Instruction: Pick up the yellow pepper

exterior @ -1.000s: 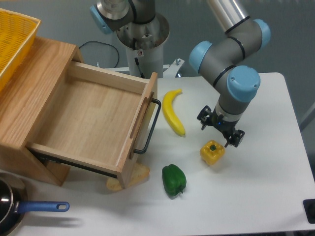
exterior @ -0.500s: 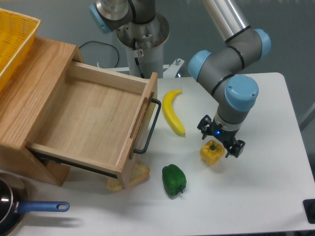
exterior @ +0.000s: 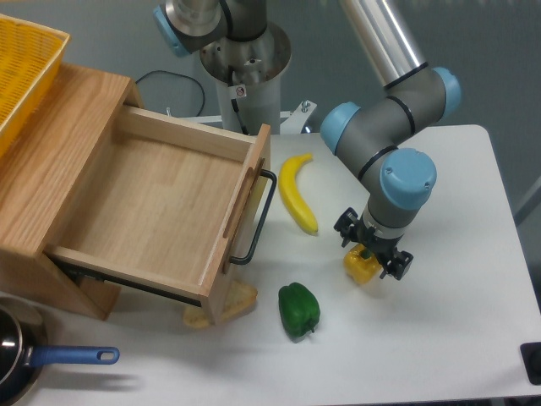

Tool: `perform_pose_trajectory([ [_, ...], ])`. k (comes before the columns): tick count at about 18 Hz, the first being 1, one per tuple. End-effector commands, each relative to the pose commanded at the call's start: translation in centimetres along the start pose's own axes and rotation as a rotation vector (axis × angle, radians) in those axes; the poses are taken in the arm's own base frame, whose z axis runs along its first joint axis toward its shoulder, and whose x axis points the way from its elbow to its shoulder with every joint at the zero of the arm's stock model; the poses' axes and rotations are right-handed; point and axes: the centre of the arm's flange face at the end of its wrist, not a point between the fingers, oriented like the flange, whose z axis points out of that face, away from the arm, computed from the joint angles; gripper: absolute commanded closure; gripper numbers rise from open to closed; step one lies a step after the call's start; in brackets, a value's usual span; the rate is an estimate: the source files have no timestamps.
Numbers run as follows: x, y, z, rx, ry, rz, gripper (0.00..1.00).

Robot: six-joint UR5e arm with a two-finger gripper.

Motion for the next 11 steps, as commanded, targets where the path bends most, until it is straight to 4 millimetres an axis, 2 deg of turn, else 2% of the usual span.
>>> perform_pose_trajectory([
  [8, -0.33, 0.66, -0.27, -0.07, -0.025, -0.003, 0.69],
  [10, -0.44, 0.64, -0.58, -0.07, -0.032, -0.015, 0.79],
  [11, -0.43, 0.64, -0.68, -0.07, -0.033, -0.017, 0.81],
])
